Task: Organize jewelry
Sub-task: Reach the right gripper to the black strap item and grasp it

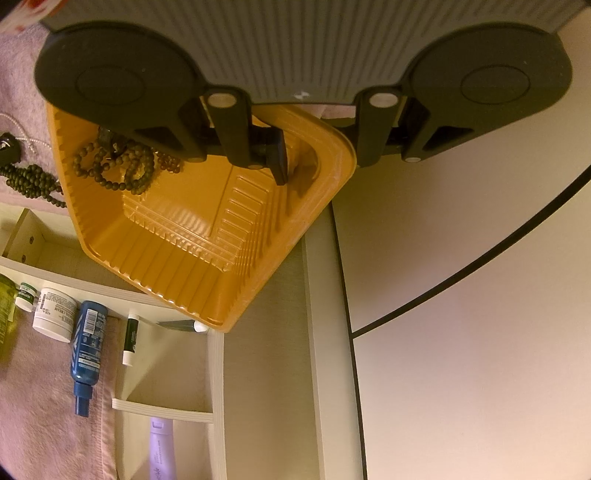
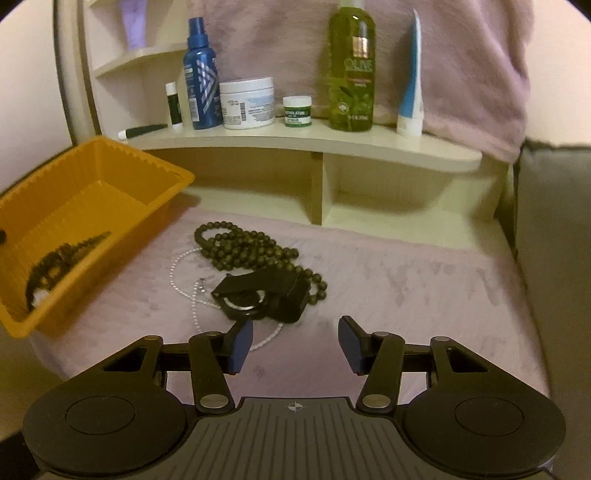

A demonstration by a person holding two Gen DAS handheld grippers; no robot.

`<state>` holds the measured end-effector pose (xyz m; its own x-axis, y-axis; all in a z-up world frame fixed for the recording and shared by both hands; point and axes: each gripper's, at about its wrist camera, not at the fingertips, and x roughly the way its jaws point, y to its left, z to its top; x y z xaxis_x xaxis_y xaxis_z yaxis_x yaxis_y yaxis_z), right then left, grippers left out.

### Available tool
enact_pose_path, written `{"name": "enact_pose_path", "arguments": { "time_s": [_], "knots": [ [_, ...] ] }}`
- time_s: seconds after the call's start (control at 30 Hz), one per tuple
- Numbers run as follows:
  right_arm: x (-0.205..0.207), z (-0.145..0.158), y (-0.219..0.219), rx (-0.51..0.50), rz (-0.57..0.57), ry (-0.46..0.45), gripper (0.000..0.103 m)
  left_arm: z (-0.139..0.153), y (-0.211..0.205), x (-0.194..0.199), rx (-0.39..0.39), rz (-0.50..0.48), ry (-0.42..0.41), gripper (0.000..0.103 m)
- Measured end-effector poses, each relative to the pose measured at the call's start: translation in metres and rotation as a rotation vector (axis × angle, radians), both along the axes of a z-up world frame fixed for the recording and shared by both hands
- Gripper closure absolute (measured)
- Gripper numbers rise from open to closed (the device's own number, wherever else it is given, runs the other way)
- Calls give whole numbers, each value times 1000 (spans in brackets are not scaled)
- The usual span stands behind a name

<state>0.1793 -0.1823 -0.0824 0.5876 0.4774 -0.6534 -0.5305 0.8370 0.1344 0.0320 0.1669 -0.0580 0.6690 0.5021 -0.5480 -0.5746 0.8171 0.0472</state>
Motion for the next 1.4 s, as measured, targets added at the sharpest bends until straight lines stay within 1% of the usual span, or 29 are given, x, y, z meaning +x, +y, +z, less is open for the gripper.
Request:
{"name": "enact_pose_path", "arguments": {
  "time_s": [0.03,0.1,0.17,0.23,0.4,0.43,0.47,0.53,0.63,0.7,0.83,0.87,0.97,1.07,1.17,1.4],
  "knots": [
    [1,-1,2,-18,11,-18,51,0,0,0,0,0,0,86],
    [1,-2,9,-71,31,-63,55,0,0,-1,-1,1,0,86],
    [1,-4,16,-127,64,-109,62,0,0,-1,-1,0,1,86],
    [1,-7,24,-177,93,-146,67,0,0,-1,-2,1,0,86],
    [4,-17,38,-268,141,-208,71,0,1,-1,-4,1,0,86],
    [5,-18,40,-276,144,-215,75,-1,1,-1,-4,1,1,86],
    [6,-18,41,-274,143,-212,82,-1,2,-1,-5,2,1,86],
    [8,-17,41,-265,127,-210,87,-1,2,-1,-8,2,2,86],
    [11,-13,39,-236,101,-199,90,-1,2,0,-9,2,3,86],
    [13,-8,36,-203,74,-175,91,-1,2,0,-8,2,3,86],
    [19,6,30,-96,14,-98,96,-1,2,0,-10,2,4,86],
    [21,9,29,-69,2,-76,96,-1,2,1,-9,-11,-4,86],
    [26,21,26,5,-27,-8,96,-1,2,1,-9,-11,-4,86],
    [28,31,25,53,-44,31,96,-1,2,1,-9,-11,-4,86],
    [24,38,28,102,-37,41,96,-1,2,1,-9,-11,-4,86],
    [11,53,55,182,29,2,96,-1,2,1,-9,-11,-4,86]
  ]
}}
